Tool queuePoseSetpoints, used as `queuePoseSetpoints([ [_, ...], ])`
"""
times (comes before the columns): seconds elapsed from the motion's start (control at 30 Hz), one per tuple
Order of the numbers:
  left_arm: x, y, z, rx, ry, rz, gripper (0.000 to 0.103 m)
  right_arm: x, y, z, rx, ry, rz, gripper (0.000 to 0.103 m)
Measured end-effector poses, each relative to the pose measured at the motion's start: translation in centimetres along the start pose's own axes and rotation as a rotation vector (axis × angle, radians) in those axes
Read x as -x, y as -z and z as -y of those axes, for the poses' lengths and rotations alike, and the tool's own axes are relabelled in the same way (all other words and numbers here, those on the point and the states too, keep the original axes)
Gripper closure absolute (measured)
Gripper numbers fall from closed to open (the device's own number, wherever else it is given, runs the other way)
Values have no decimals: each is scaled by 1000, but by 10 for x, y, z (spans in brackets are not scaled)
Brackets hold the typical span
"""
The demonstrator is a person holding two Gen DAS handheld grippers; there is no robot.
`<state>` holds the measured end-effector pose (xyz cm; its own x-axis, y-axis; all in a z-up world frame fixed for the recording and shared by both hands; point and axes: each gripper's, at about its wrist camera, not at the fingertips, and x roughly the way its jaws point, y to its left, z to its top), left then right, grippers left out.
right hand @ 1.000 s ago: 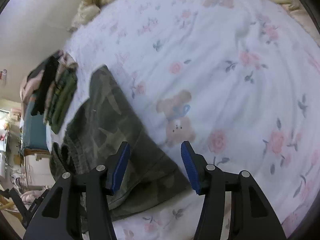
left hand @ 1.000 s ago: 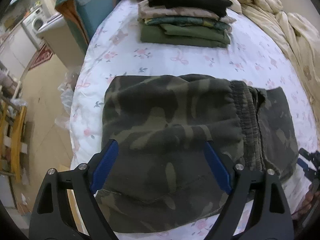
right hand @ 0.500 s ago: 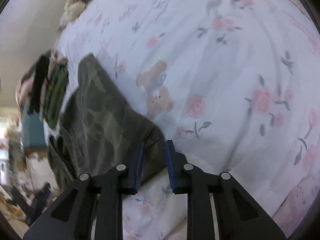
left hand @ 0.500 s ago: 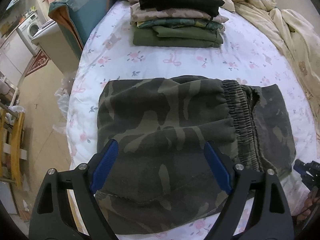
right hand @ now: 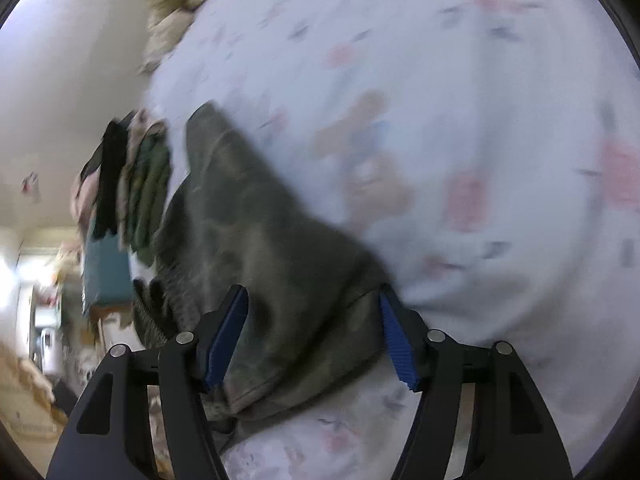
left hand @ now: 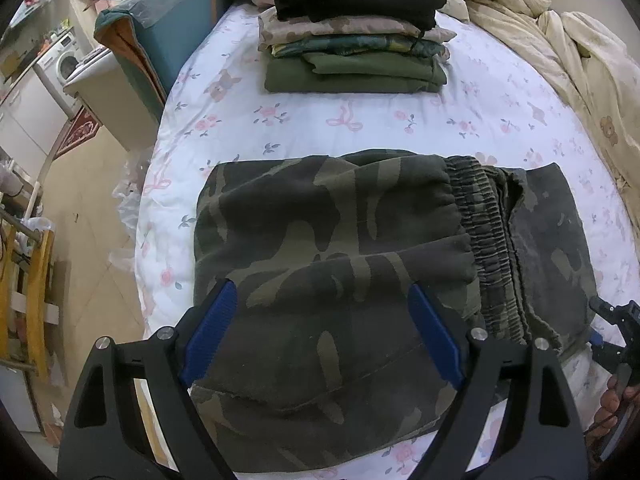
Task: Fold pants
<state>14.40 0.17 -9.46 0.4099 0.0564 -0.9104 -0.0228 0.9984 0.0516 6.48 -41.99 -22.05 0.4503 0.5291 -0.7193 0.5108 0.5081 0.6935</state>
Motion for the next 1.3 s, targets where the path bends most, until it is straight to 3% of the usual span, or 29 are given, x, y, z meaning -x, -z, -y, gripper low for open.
queuePoseSetpoints([
  [0.07, -1, 1, 5, -20, -11, 10, 18, -6, -1, -1, 18, 0, 15, 39],
  [0.13, -1, 3, 9, -41, -21, 22, 18, -7, -2, 5, -26, -30, 53, 58],
  [0.17, -1, 4, 13, -60, -26, 25, 18, -6, -2, 5, -27, -26, 67, 79],
  [0.23, -4, 1, 20, -101, -30, -6, 18, -1, 1, -3, 7, -39, 96, 85],
  [0.4, -4, -33, 46, -107, 20, -41, 18, 32, 15, -55, 201, -95, 201, 88],
  [0.53, -8, -67, 89, -116, 93, -90, 18, 42, 33, -95, 380, -141, 213, 89],
  [0.73, -17, -104, 166, -143, 196, -144, 18, 31, 41, -109, 436, -185, 175, 89],
  [0.9, -34, -103, 221, -189, 275, -241, 18, 26, 48, -117, 498, -209, 141, 89],
  [1.03, -32, -98, 246, -256, 270, -243, 18, 23, 63, -127, 580, -225, 103, 89],
  [1.13, -26, -92, 252, -375, 185, -220, 25, 20, 78, -145, 681, -238, 72, 90],
  [1.2, -20, -91, 245, -392, 188, -214, 26, 18, 85, -153, 718, -231, 65, 90],
  [1.27, -13, -92, 235, -407, 163, -184, 60, 16, 90, -158, 731, -245, 53, 89],
  [1.3, -12, -94, 229, -413, 153, -185, 86, 15, 91, -160, 733, -254, 47, 90],
])
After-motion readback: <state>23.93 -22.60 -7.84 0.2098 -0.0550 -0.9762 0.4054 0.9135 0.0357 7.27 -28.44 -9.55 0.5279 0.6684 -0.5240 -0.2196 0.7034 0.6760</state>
